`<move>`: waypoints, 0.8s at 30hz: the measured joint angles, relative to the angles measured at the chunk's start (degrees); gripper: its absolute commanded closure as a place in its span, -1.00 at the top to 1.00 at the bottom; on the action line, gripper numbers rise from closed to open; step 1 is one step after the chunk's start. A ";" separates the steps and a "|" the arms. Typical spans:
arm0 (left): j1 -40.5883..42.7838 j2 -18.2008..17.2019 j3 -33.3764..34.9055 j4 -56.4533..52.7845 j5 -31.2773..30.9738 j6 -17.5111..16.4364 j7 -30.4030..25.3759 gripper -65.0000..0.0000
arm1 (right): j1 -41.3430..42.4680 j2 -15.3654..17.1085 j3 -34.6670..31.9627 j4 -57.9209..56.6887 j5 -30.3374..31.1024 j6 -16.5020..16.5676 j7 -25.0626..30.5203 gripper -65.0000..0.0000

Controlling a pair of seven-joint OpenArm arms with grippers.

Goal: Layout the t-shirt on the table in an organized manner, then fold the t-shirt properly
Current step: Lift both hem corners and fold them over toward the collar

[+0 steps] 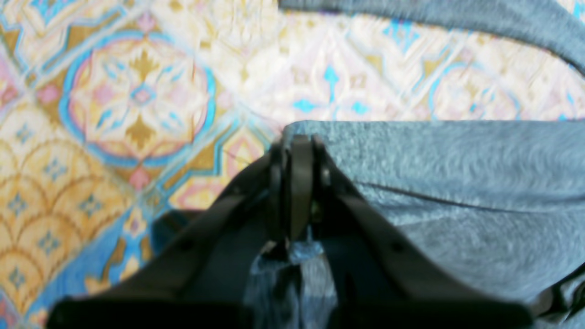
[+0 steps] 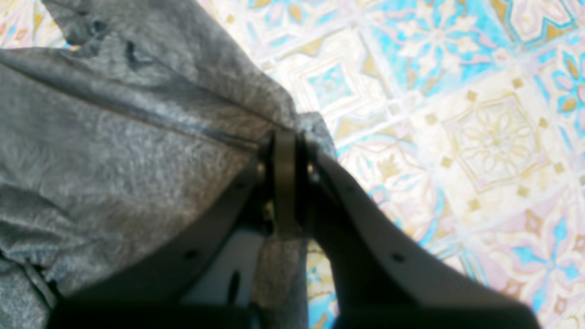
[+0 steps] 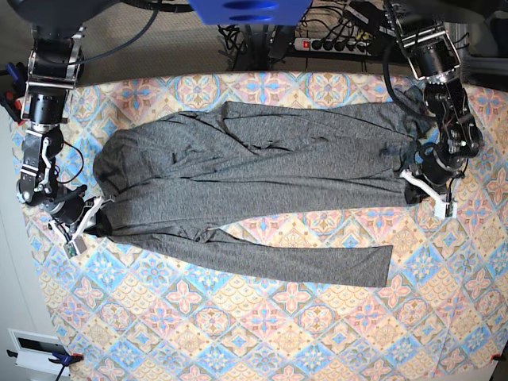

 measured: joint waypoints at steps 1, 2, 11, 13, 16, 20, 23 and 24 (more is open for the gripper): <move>0.76 0.00 -0.07 1.11 0.00 0.00 0.00 -1.00 | -0.59 0.00 0.11 0.20 0.26 -0.02 0.35 -1.00; 1.42 0.00 -0.07 2.16 -0.07 0.02 -0.04 -1.00 | -1.22 0.02 0.13 0.42 0.61 -0.02 0.35 -1.00; 8.13 0.31 -6.54 11.98 -0.72 -0.39 0.15 -1.00 | -5.11 0.13 6.80 2.84 0.33 0.22 0.13 -1.00; 9.55 0.42 -7.19 13.86 -1.40 -0.68 -0.04 -1.00 | -5.53 0.09 7.89 2.82 0.72 0.24 0.04 -1.00; 11.96 0.63 -8.79 15.45 -1.38 -0.79 -0.04 -1.00 | -7.65 0.11 9.16 2.73 0.59 0.26 -0.02 -1.00; 14.82 1.92 -9.38 16.13 -0.63 -0.55 -0.02 -1.00 | -8.98 -0.15 9.20 2.62 0.57 0.28 -0.35 -1.00; 16.20 2.21 -9.20 15.85 -0.90 -0.72 -0.07 -1.00 | -9.33 -0.02 9.27 2.62 0.59 0.24 -0.04 -1.00; 16.48 2.08 -9.20 15.30 -0.90 -0.66 -0.15 -1.00 | -9.53 -0.02 9.27 2.62 0.61 0.28 0.00 -1.00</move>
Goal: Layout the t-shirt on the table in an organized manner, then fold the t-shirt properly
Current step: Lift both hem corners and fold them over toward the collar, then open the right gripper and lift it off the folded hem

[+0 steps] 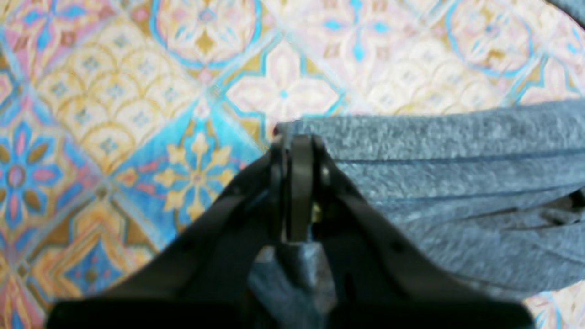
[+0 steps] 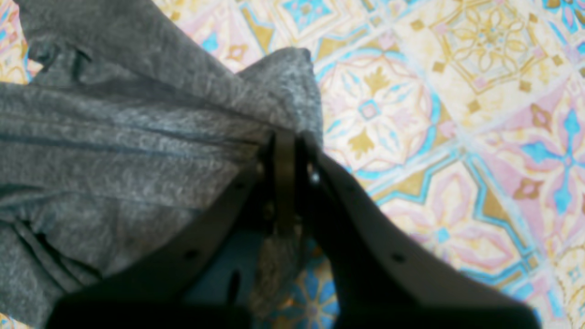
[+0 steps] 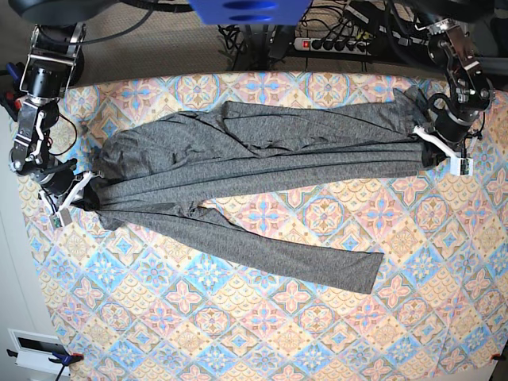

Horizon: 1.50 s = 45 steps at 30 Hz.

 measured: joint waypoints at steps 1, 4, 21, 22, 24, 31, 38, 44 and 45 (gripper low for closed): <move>0.17 -0.09 0.00 -0.61 0.00 -0.04 0.13 -1.00 | -0.20 0.00 -0.02 -0.02 -0.04 0.00 -0.09 -1.00; 0.33 0.15 0.02 -1.49 0.20 -0.04 0.15 -1.00 | -0.26 0.00 -0.07 -0.17 -0.07 0.00 -0.35 -1.00; 0.17 -0.31 -0.09 -7.19 0.37 0.48 0.09 -0.18 | -0.46 -0.11 4.76 6.43 -0.79 -0.35 -3.82 -0.15; 0.20 -0.31 -0.09 -7.19 0.42 0.50 0.13 -0.18 | -0.31 0.24 5.81 7.41 -0.39 -0.50 -4.15 -0.15; 0.28 -0.31 -0.09 -7.19 0.37 0.48 0.11 -0.18 | 0.57 0.63 6.38 8.92 -0.92 -0.61 -8.55 -0.15; -1.20 1.75 -2.29 -7.19 -0.70 0.00 0.48 -0.18 | 13.18 0.11 -12.13 9.33 1.05 -0.46 -11.78 -0.14; -0.74 2.60 -5.53 -7.17 -1.99 0.83 0.79 -0.18 | 24.28 -7.26 -23.41 -8.24 0.42 0.07 -13.09 -0.14; -0.68 2.86 -5.60 -7.15 -2.19 0.66 0.59 -0.18 | 30.71 -9.68 -22.91 -23.67 -0.11 -0.92 -9.40 -0.14; -0.48 3.02 -5.60 -7.15 -2.19 0.66 0.57 -0.19 | 31.19 -10.43 -22.95 -25.62 -0.57 -0.90 -9.33 -0.14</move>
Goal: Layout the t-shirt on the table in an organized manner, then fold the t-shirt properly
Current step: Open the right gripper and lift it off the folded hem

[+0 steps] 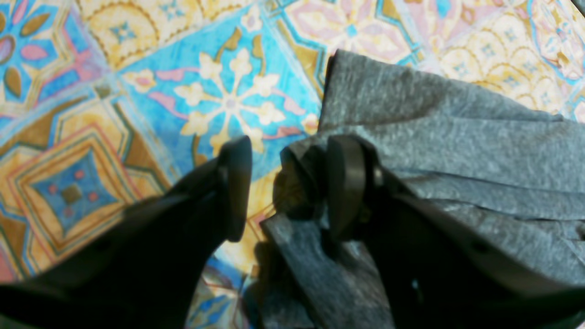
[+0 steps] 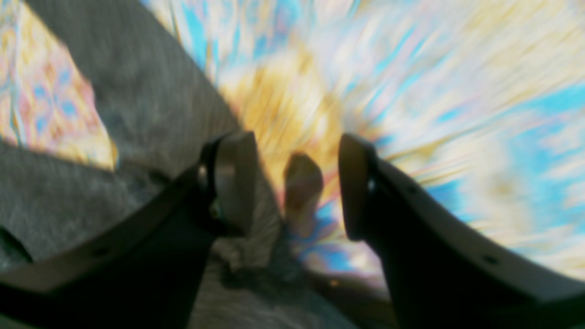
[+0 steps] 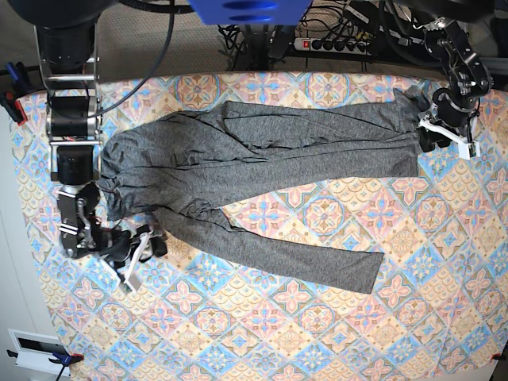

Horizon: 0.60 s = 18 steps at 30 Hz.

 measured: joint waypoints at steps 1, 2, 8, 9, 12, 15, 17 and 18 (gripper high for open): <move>0.17 0.07 0.00 0.00 -0.17 -0.04 0.00 -0.19 | 0.70 -0.76 -0.13 -1.53 -0.50 -0.04 -0.22 -0.14; 0.31 0.17 0.04 0.00 -0.20 -0.02 0.04 -0.19 | 1.97 -1.42 -0.22 -3.02 -0.63 0.17 -0.13 -0.14; 0.46 0.90 -0.02 0.00 -0.09 -0.02 -0.15 -0.19 | 5.95 -3.26 -0.11 -5.86 0.87 0.42 3.89 -0.14; 0.48 1.20 -0.02 0.00 -0.04 0.00 0.02 -0.19 | 5.29 -3.41 -0.11 -6.08 0.17 0.35 3.37 -0.14; 0.44 1.44 0.00 0.00 -0.04 -0.04 0.15 -0.19 | 3.43 -4.22 -0.31 -6.93 -0.87 0.15 3.02 -0.15; 0.48 1.66 -0.02 0.00 -0.02 0.00 0.02 -0.19 | 4.33 -4.81 -0.35 -6.93 -0.48 0.22 6.29 -0.14; 0.98 1.75 -0.02 0.00 -0.24 -0.09 0.00 -0.19 | 5.55 -4.72 -2.16 -7.67 0.26 0.22 8.90 -0.14; 1.05 1.81 -0.02 0.00 -0.22 -0.04 0.02 -0.19 | 5.88 -4.61 -3.61 -8.46 0.72 0.20 9.92 -0.14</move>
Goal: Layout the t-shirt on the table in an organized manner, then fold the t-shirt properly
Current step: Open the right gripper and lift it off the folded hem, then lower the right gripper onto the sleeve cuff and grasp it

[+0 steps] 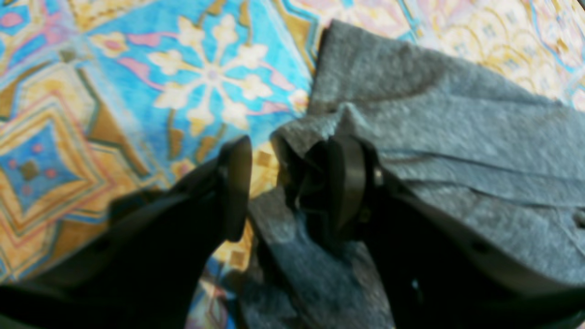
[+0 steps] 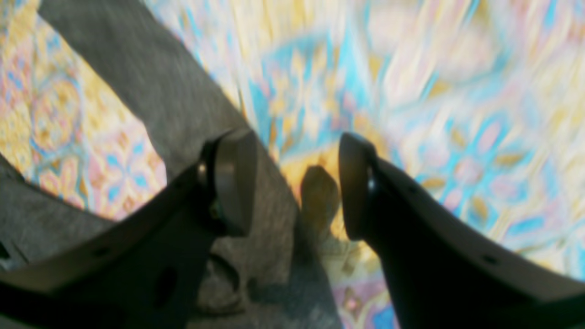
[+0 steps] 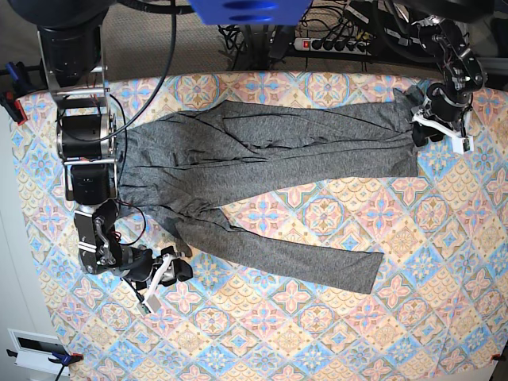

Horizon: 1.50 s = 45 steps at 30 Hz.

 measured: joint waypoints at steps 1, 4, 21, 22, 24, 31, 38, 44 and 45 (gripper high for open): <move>0.13 0.00 0.00 0.00 0.11 0.04 -0.02 -0.19 | -0.09 0.11 -1.40 -0.70 -0.02 0.00 0.61 -0.14; 0.17 -0.02 -0.04 0.00 0.17 0.04 -0.02 -0.19 | -1.86 -0.07 -3.96 -2.23 -0.59 -0.02 0.55 -0.14; 0.07 0.26 -0.04 0.00 0.17 0.04 -0.02 -0.19 | -5.18 -4.96 -4.59 -1.79 -0.72 0.24 1.62 -0.15; 0.07 0.26 -0.04 0.00 0.20 0.02 -0.02 -0.19 | -5.20 -4.79 -4.59 -1.79 -0.72 0.20 2.23 -0.15; 0.07 0.26 -0.04 0.00 0.17 0.04 -0.02 -0.19 | -5.22 -4.37 -4.24 -1.79 -1.05 -0.24 3.15 -0.15; 0.07 0.26 -0.04 0.00 0.17 0.04 -0.04 -0.19 | -5.29 -4.50 0.83 -1.79 -0.87 -0.20 3.52 -0.15; 0.07 0.26 -0.04 0.00 0.17 0.04 -0.02 -0.19 | -5.27 -3.17 2.95 -1.92 -1.09 0.02 9.35 -0.15; 0.07 0.26 -0.04 0.00 0.17 0.02 -0.02 -0.19 | -5.31 -1.81 0.37 -2.01 -5.27 -0.28 10.05 -0.15; 0.07 0.26 -0.04 0.00 0.20 0.04 -0.02 -0.19 | -5.31 -1.97 -0.22 -2.08 -5.70 -0.24 10.01 -0.15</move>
